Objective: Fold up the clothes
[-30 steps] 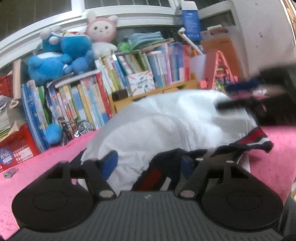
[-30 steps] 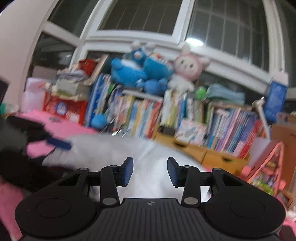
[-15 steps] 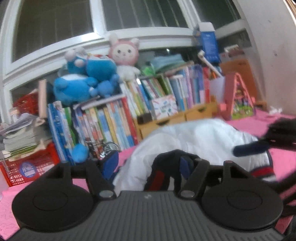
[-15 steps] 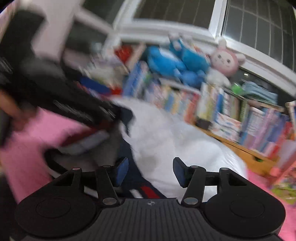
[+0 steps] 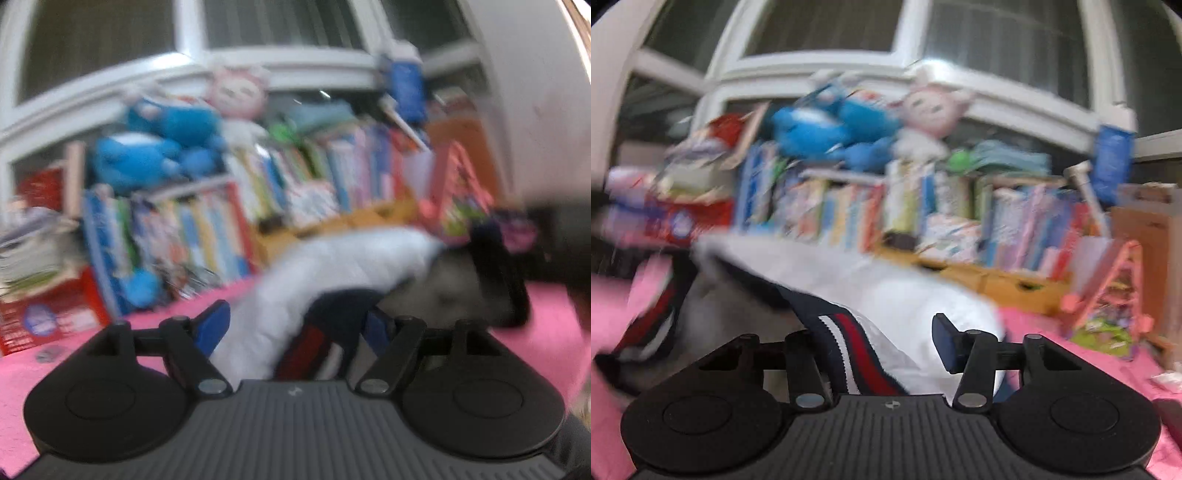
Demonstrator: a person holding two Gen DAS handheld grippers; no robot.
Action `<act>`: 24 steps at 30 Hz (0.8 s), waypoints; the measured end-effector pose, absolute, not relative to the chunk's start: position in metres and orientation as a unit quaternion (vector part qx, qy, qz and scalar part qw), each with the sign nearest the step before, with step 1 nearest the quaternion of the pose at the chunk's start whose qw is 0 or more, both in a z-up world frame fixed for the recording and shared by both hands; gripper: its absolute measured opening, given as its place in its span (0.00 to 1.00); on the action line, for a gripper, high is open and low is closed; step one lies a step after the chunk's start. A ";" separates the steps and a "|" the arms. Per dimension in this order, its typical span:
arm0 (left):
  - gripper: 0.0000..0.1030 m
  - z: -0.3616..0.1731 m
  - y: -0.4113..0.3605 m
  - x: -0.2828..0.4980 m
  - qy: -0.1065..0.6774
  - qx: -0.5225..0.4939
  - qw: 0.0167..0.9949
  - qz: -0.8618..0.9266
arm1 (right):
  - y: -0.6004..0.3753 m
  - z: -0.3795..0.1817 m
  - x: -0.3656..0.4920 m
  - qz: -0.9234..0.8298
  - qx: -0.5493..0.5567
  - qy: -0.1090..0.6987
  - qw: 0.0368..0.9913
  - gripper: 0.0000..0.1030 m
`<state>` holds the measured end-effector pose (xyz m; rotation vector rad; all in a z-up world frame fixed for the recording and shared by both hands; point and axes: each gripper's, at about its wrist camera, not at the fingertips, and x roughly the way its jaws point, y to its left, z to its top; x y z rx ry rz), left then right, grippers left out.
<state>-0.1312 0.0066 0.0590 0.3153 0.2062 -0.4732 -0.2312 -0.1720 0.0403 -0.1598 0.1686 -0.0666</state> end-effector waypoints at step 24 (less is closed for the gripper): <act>0.82 0.018 0.051 -0.138 0.157 0.223 0.953 -0.129 | -0.264 0.038 -0.291 -0.150 0.000 0.110 0.983 0.48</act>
